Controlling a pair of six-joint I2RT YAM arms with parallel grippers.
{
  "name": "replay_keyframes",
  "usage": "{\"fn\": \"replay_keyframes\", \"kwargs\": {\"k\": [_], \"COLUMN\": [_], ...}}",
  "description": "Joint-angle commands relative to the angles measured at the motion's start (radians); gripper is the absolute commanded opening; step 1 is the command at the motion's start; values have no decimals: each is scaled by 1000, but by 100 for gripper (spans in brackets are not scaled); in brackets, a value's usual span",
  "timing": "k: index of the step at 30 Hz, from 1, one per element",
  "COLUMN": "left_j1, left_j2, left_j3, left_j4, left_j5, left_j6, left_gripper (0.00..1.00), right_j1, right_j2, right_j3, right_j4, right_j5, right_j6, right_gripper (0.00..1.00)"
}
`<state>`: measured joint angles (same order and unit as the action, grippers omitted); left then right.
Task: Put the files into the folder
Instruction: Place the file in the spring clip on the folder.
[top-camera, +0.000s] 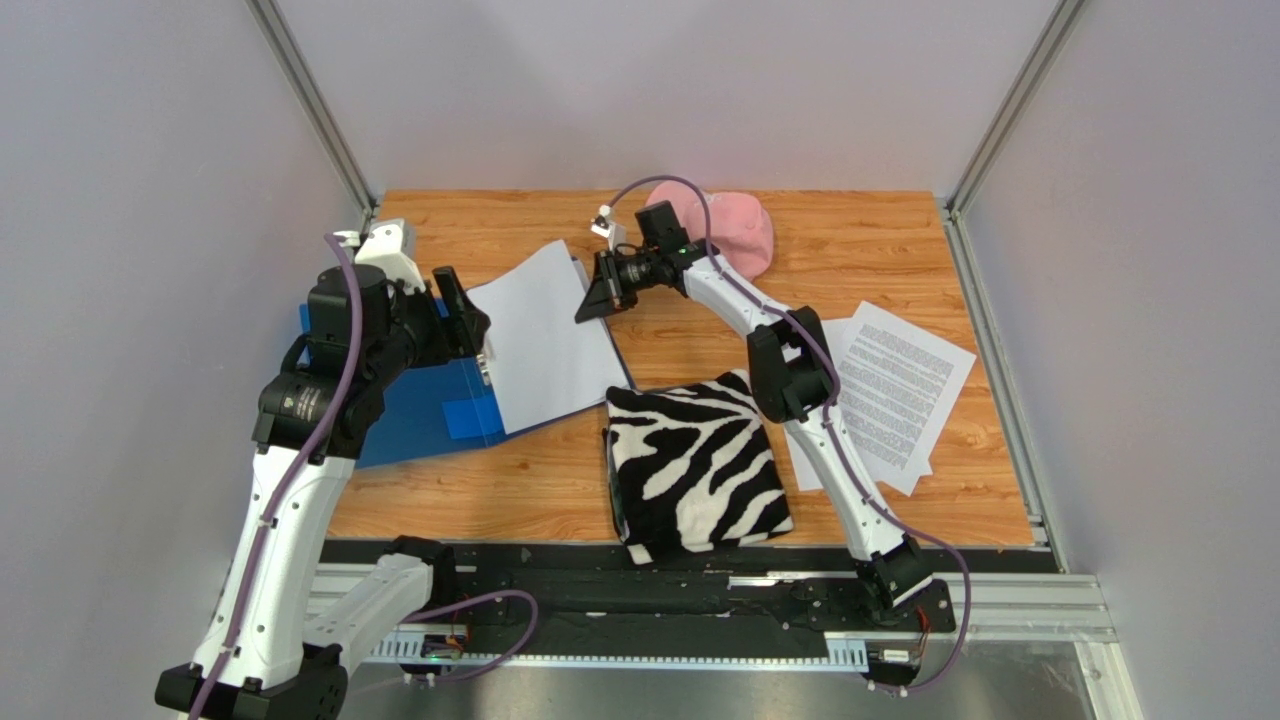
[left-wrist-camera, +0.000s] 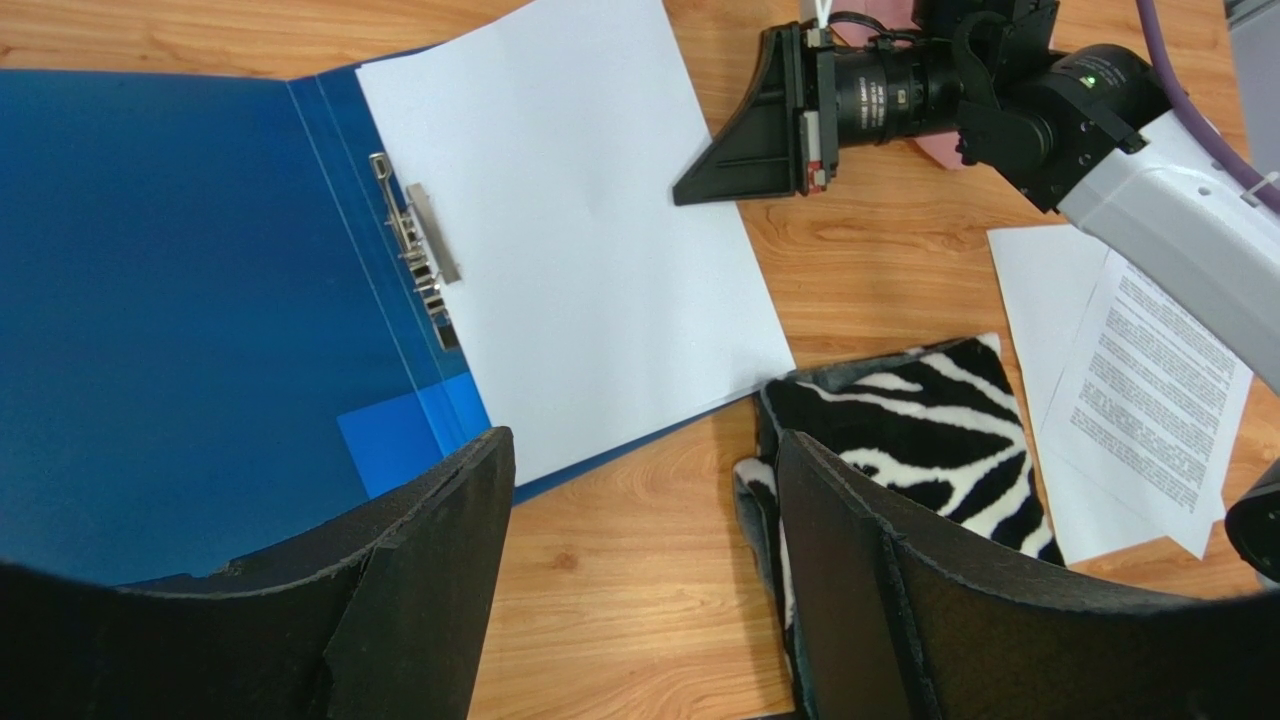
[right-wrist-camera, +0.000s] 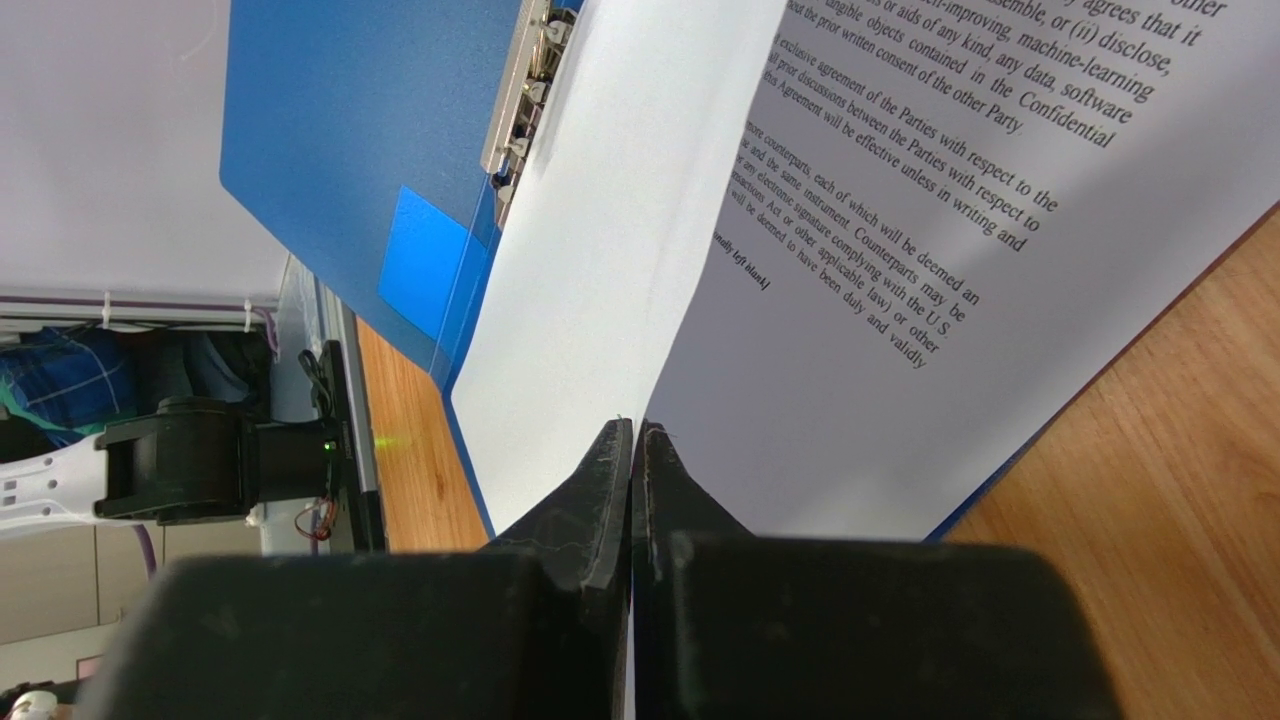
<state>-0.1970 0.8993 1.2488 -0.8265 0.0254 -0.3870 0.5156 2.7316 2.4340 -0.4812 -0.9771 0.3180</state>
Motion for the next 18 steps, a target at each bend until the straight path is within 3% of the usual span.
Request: {"fn": "replay_keyframes", "kwargs": {"k": [1,7,10,11,14,18], "left_j1": [-1,-1,-1,-1,-1,-1], "left_j2": [-13,-14,-16,-14,-19,-25], "left_j3": [0,-5,-3,-3,-2,-3], "left_j4": [21,21,23,21,23,20], "left_j5": [7,8,8,8,10,10], "left_j6": [5,2,5,5,5,5], "left_gripper": [74,74,74,74,74,74], "right_j1": [1,15,18,23,27,32], "right_j2": [22,33,27,24,2,-36], "right_j3": [53,62,57,57,42,30], "right_j4": [29,41,38,29,3,-49], "right_j5": [-28,-5,29,44,113,216], "right_j6": [16,33,38,38,18,-20], "right_gripper": [1,9,21,31,48,59]}}
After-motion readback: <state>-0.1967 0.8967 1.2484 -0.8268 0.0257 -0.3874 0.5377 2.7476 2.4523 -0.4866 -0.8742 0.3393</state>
